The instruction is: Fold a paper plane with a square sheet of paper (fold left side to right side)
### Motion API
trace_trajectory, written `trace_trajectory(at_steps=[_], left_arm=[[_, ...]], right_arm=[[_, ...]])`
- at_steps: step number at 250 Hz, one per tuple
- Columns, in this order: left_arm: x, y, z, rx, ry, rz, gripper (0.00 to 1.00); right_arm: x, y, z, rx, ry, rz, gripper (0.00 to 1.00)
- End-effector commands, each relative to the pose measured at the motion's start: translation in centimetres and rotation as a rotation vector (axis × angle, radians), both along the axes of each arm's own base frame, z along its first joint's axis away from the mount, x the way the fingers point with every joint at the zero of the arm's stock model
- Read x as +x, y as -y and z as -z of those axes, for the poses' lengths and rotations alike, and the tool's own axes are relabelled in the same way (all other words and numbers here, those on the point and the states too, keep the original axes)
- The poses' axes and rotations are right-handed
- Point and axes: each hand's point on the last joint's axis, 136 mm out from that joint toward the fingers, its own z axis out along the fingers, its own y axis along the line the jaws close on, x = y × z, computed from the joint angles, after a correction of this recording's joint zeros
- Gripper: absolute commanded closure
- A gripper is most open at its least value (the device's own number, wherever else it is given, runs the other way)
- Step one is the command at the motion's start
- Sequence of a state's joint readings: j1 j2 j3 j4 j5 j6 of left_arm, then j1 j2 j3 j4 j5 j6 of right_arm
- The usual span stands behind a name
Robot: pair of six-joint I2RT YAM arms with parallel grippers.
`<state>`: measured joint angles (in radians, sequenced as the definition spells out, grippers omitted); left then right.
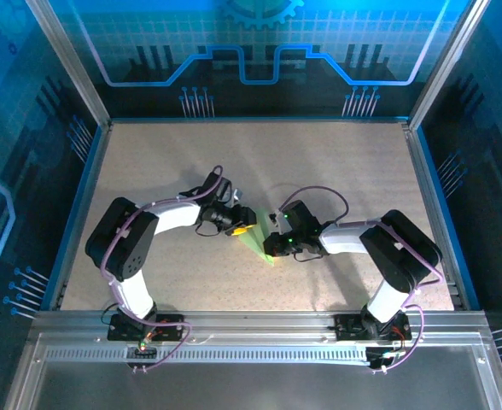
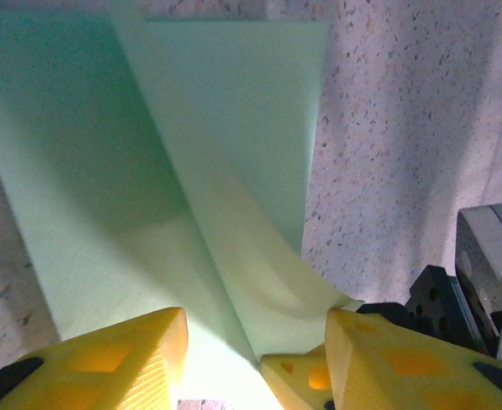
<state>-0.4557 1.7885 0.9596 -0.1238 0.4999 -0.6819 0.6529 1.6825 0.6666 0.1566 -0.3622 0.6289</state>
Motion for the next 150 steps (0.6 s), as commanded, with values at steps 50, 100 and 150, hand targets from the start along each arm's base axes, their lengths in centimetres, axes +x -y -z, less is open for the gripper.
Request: trace_trajectory(at_steps=[50,100,150], left_arm=[[0.9,0.2,1.2,0.059,-0.005,0.014,0.52],[1.0,0.3,1.8,0.056,-0.006,0.021,0.51],[1.3,1.0,1.0,0.004,0.029,0.030,0.49]], right_arm=[[-0.1,0.2,0.6,0.008,-0.039,0.011,1.00],[0.0,-0.1,0.5,0.031,-0.059,0.019,1.00],[0.1,-0.5,0.7,0.075,-0.102,0.025,1.00]])
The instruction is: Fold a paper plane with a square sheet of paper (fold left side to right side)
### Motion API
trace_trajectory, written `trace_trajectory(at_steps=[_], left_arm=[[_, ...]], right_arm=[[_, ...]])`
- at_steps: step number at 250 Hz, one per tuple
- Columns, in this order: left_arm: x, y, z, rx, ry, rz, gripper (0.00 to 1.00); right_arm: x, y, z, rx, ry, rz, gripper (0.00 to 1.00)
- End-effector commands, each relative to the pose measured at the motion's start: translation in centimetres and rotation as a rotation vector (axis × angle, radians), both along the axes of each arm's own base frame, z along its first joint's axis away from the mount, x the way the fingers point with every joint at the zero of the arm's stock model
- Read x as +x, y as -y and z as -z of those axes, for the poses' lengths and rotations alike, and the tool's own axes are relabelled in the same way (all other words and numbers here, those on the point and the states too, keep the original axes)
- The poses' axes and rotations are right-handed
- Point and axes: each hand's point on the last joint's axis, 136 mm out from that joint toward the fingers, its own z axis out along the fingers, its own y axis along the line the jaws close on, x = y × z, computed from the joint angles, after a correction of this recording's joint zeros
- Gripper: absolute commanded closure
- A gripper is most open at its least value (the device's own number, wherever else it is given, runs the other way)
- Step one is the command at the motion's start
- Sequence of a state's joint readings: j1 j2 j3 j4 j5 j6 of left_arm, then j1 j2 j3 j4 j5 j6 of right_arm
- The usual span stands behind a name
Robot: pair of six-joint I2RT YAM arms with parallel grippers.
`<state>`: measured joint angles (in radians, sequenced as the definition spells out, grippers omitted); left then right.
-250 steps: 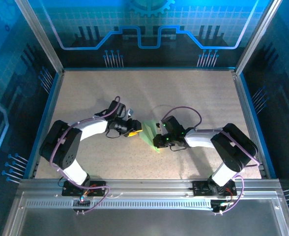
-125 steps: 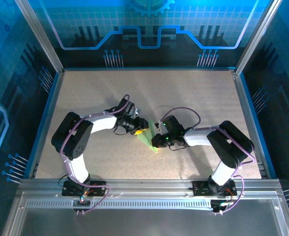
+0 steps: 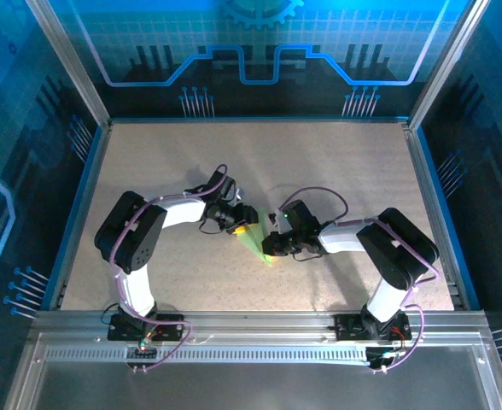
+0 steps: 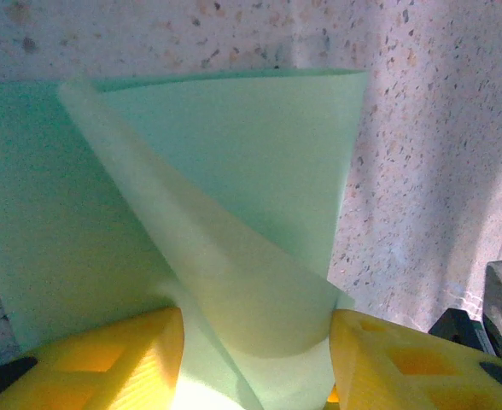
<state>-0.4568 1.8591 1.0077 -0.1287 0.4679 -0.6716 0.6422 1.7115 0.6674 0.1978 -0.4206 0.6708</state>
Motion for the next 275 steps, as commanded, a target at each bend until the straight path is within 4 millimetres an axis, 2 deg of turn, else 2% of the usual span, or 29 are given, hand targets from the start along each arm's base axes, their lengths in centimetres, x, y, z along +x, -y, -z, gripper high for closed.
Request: trace_trajectory(at_steps=[1,39,70,99,122,163,275], left_arm=[[0.1,0.9,-0.5,-0.036,0.034,0.038,0.49],[0.3,0.9,-2.7,-0.074,0.097,0.033,0.48],[0.6,-0.7,-3.8,-0.072,0.121,-0.013,0.48],[0.3,-2.3,-3.6,-0.056,0.113,-0.050,0.48],[-0.3,-2.7,-3.0,-0.052,0.104,-0.053,0.49],[-1.0,-1.8,-2.1,-0.076,0.083,-0.025,0.50],[-0.2,0.1,-1.3,-0.076,0.072,0.012,0.51]], right_arm=[[0.1,0.1,0.7,0.025,-0.056,0.017,1.00],[0.3,0.4,0.9,0.048,-0.076,0.040,1.00],[0.6,0.4,0.9,0.066,-0.081,0.051,1.00],[0.7,0.4,0.9,0.079,-0.090,0.053,1.00],[0.9,0.3,0.9,0.085,-0.092,0.055,1.00],[1.0,0.2,1.0,0.080,-0.098,0.049,1.00],[1.1,0.1,1.0,0.076,-0.098,0.040,1.00]])
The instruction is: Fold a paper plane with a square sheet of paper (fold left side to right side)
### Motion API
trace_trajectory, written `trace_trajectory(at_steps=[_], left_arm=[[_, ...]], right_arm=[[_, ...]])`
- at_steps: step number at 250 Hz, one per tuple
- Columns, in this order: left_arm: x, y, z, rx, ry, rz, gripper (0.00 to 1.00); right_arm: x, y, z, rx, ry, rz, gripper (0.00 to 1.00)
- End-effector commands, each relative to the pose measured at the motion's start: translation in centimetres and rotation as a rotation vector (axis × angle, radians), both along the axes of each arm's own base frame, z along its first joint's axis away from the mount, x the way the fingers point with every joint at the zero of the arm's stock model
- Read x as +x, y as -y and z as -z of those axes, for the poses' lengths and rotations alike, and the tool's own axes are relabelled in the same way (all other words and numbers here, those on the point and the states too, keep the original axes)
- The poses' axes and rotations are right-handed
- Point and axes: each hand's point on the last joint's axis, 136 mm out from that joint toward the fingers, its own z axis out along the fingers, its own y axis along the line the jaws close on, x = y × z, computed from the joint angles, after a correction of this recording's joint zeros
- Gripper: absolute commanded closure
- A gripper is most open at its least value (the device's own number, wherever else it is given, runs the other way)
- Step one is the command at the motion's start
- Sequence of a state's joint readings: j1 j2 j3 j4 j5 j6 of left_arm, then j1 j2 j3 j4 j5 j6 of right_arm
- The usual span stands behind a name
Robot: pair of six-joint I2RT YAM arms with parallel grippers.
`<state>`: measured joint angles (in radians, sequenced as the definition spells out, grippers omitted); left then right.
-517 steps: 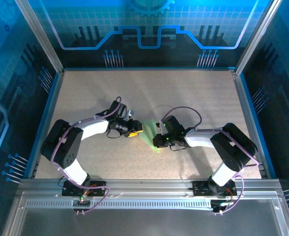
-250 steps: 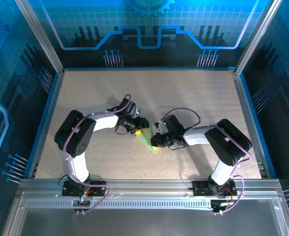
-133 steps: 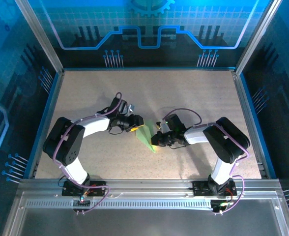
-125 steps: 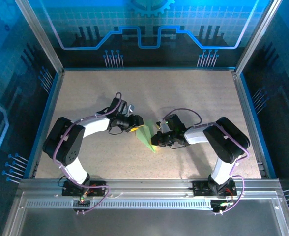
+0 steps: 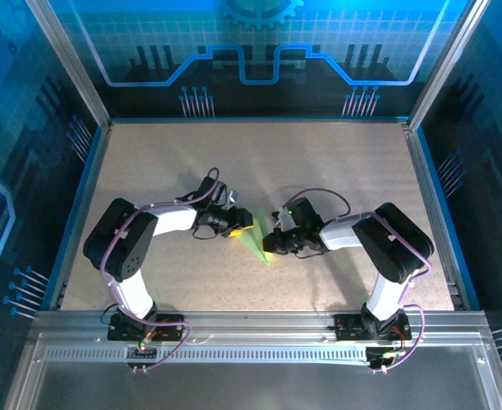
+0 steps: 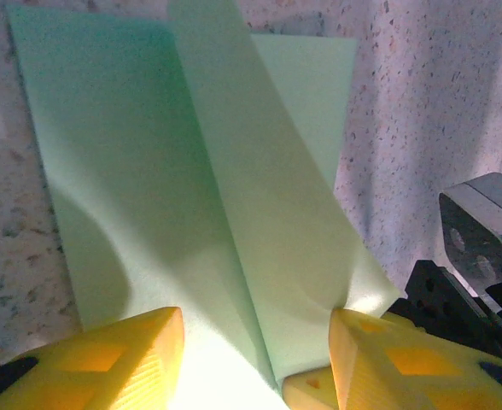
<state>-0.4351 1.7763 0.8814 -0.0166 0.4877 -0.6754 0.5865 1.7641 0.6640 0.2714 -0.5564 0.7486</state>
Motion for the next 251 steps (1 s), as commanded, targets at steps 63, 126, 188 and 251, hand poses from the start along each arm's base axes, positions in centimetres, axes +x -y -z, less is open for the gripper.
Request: trace_trajectory(at_steps=[63,126,188,251], left_arm=[[0.6,1.4,0.1,-0.002,0.002,0.038,0.51],[0.1,0.9,1.9,0.040,-0.040,0.040,0.51],[-0.3,0.3,2.8,0.075,-0.062,0.038,0.51],[-0.5,0.2,3.2,0.086,-0.077,0.040,0.51]], right_arm=[[0.6,0.4,1.4,-0.048,-0.009,0.013,1.00],[0.8,0.2,1.2,-0.038,-0.007,0.009,0.98],[1.2,-0.2,0.2,-0.018,0.015,0.006,0.89],[1.7,-0.6,-1.3,0.008,0.049,0.007,0.83]])
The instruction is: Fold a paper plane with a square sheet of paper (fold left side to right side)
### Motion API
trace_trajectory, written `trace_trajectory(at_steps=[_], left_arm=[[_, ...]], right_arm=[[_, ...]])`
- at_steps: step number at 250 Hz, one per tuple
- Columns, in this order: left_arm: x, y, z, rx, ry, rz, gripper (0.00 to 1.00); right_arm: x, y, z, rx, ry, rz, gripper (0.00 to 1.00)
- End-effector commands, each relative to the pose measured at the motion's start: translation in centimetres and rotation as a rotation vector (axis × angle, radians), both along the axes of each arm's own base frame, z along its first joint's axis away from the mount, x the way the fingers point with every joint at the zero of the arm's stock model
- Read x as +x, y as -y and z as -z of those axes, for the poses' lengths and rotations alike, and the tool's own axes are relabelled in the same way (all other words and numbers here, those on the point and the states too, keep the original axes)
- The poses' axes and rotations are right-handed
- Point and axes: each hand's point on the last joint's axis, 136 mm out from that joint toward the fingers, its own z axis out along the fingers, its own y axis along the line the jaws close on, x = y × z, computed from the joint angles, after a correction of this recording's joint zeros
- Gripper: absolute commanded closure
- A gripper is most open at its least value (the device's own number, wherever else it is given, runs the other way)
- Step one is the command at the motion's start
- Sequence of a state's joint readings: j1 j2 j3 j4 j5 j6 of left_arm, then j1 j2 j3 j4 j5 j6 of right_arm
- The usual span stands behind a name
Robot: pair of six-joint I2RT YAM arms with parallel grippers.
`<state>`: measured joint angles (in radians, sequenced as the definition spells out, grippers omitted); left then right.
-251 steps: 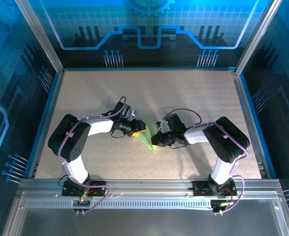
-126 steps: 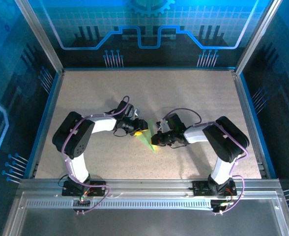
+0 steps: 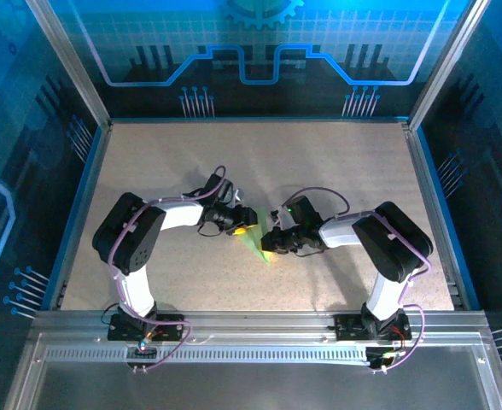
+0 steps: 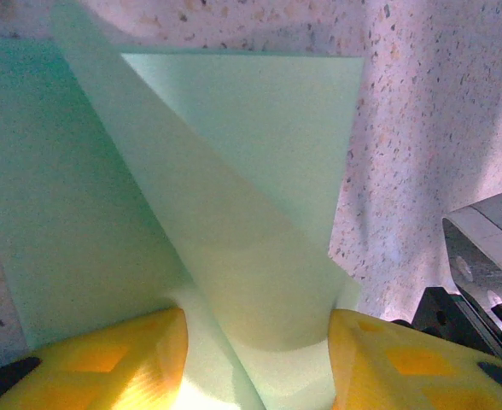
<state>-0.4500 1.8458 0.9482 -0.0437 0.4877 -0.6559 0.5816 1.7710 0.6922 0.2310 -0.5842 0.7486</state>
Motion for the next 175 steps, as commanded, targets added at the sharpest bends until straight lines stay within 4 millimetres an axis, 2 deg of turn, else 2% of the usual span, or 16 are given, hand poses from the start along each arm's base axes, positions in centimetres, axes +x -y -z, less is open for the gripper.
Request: trace_trajectory(at_steps=[1,42,98,138,175], left_arm=[[-1.2,-0.8,2.4,0.071,-0.062,0.012,0.51],[-1.1,-0.8,2.4,0.076,-0.061,0.012,0.51],[-1.1,-0.8,2.2,0.074,-0.057,0.015,0.51],[-1.0,-0.8,2.1,0.073,-0.053,0.013,0.51],[-0.9,-0.7,2.1,0.072,-0.053,0.012,0.51]], right_arm=[[1.7,-0.3,-0.9,0.000,0.077,0.021,0.83],[2.0,-0.6,-2.5,0.023,0.108,0.020,0.75],[2.8,0.2,-4.6,0.036,0.150,0.044,0.66],[3.6,1.1,-4.5,0.016,0.144,0.064,0.65],[4.3,0.6,-4.4,0.025,0.134,0.058,0.65]])
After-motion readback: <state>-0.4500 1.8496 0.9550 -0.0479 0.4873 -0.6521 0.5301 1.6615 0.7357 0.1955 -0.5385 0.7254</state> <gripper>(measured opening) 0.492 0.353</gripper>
